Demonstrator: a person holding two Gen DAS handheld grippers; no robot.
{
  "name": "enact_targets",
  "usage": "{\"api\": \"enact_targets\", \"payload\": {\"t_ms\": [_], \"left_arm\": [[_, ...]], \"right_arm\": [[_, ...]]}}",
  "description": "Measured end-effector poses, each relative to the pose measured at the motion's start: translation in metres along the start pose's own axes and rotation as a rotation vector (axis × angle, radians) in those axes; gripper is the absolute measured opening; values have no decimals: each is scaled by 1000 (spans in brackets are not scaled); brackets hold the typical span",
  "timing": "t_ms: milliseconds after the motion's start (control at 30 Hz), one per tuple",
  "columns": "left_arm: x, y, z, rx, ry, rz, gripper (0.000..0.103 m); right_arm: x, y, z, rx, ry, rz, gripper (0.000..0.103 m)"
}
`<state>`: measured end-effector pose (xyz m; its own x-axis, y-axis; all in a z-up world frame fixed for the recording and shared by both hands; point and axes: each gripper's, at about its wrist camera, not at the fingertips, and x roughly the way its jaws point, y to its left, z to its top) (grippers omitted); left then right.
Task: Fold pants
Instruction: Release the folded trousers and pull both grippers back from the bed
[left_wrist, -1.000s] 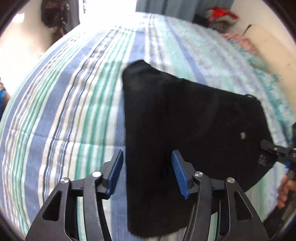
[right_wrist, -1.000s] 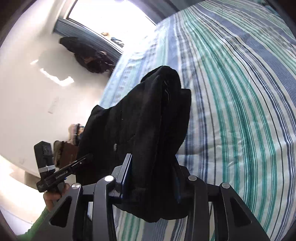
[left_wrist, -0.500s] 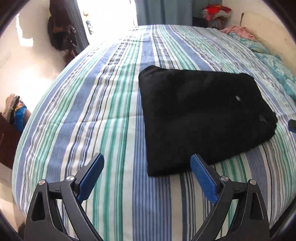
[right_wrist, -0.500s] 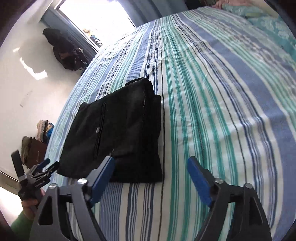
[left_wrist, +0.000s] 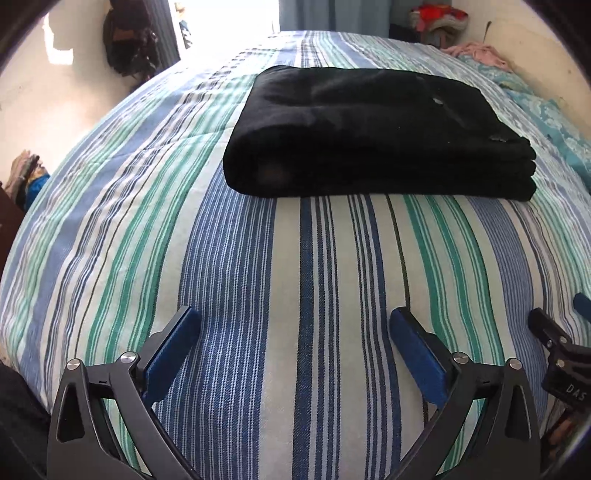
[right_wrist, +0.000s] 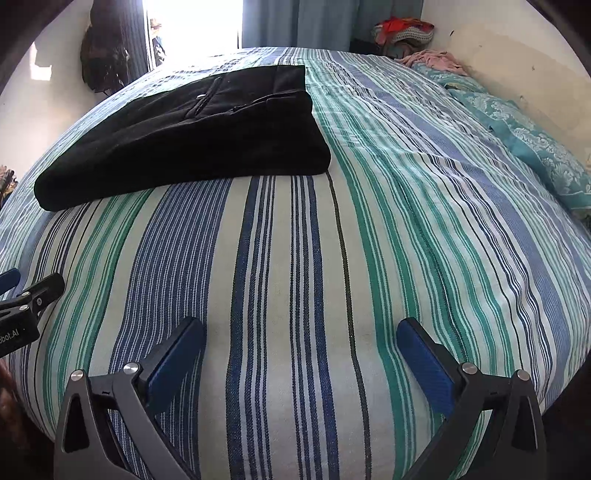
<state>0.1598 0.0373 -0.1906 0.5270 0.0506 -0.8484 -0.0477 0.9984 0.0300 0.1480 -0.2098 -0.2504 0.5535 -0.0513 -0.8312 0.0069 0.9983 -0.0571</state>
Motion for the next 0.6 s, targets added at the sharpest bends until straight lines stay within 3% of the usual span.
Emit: {"api": "enact_targets", "payload": {"t_ms": [600], "left_arm": [[4,1,3,-4,48,-8,103]], "right_arm": [[-4,0,-3,37,8,-10,103]]}}
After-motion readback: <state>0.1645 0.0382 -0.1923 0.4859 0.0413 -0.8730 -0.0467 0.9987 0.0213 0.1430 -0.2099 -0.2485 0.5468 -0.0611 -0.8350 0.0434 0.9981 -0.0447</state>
